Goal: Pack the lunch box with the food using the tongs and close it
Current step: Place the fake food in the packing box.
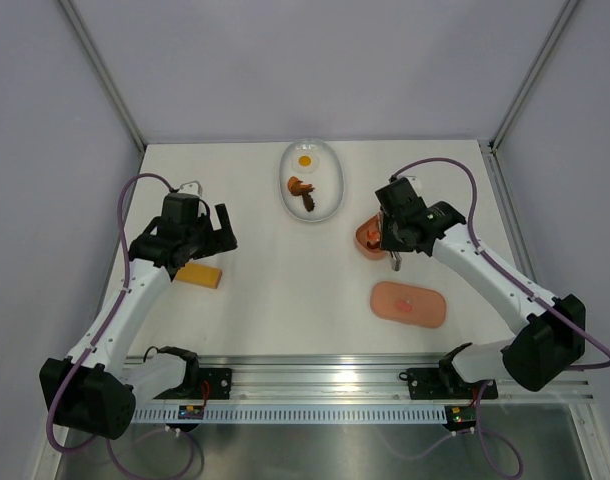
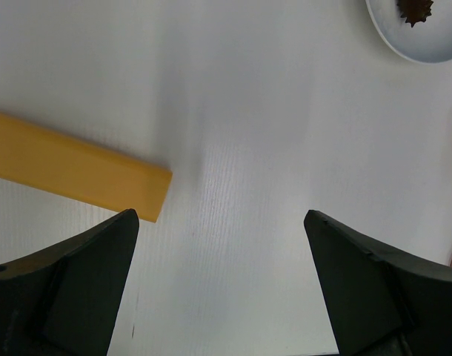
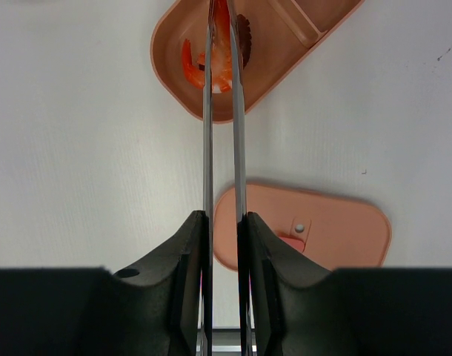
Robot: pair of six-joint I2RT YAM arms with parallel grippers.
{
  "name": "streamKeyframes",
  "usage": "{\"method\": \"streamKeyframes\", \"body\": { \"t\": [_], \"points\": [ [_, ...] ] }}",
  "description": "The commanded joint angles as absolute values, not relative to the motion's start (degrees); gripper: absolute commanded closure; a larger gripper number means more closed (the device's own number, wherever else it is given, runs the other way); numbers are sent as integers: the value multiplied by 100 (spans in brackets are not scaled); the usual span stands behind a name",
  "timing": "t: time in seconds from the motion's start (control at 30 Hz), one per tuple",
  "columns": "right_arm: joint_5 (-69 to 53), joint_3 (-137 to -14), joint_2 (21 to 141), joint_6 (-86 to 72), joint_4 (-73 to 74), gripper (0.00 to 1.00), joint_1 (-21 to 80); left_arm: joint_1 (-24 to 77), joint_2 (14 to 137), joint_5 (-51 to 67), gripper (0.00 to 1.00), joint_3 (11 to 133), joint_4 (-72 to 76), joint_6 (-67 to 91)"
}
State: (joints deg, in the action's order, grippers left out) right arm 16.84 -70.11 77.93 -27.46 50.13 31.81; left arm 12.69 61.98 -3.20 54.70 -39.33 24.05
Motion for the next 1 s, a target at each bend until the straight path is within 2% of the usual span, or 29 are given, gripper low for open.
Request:
{"method": "streamKeyframes", "body": {
  "t": [0.0, 0.67, 0.77, 0.9, 0.97],
  "points": [
    [1644, -7058, 7857, -2856, 4597, 81, 3173, 1283, 6144, -246, 1, 5441, -3753, 2461],
    [1723, -7093, 8209, -2786, 4500, 77, 3173, 1283, 6222, -246, 1, 5414, -3709, 2443],
    [1705, -7084, 8218, -2795, 4482, 73, 3173, 1283, 6214, -237, 1, 5405, -3709, 2443],
    [1687, -7110, 8244, -2786, 4491, 57, 3173, 1283, 6214, -246, 1, 5405, -3709, 2443],
    [1696, -7128, 8218, -2777, 4500, 55, 3173, 1283, 6214, -246, 1, 5396, -3709, 2435]
  ]
}}
